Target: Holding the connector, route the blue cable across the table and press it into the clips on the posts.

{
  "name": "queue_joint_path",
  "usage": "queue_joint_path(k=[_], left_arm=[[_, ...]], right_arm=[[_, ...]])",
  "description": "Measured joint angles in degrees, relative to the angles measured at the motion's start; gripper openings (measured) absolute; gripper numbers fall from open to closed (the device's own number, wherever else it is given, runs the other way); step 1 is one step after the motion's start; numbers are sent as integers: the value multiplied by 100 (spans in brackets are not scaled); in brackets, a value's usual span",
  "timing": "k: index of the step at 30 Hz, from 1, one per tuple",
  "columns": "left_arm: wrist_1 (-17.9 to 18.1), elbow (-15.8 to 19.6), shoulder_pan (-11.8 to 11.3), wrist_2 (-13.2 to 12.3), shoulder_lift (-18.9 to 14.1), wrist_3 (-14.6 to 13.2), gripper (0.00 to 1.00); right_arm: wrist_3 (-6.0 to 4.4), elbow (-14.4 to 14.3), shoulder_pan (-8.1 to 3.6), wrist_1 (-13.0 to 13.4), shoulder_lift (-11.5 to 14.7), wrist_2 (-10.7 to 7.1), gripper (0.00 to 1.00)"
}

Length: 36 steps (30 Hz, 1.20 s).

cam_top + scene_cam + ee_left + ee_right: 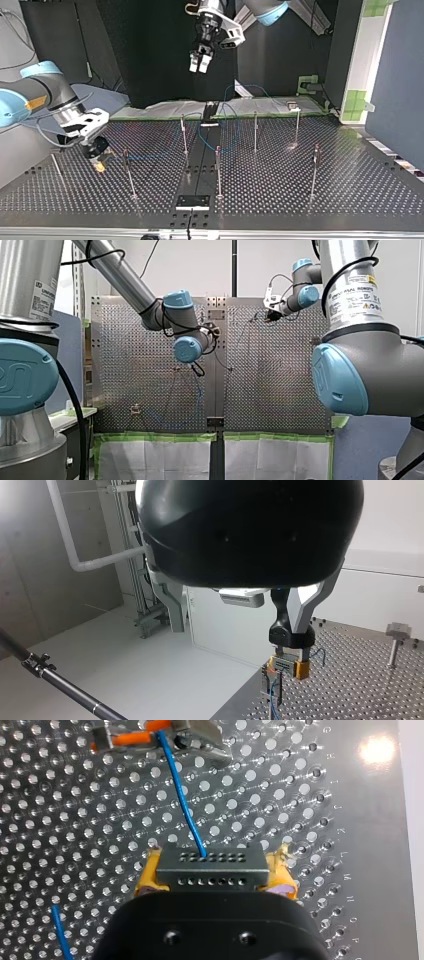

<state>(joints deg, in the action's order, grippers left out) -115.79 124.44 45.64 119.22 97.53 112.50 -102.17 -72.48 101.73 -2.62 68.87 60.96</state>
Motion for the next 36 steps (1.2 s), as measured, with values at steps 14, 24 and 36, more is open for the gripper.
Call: queue_joint_path(k=[14, 24, 36], left_arm=[[695, 693, 0, 0, 1, 0, 100], [1201, 1205, 0, 0, -1, -1, 100], [1312, 1450, 0, 0, -3, 0, 100]], right_arm=[[2, -11, 6, 0, 0, 5, 0], [10, -11, 10, 0, 0, 50, 0], [54, -10, 9, 0, 0, 75, 0]])
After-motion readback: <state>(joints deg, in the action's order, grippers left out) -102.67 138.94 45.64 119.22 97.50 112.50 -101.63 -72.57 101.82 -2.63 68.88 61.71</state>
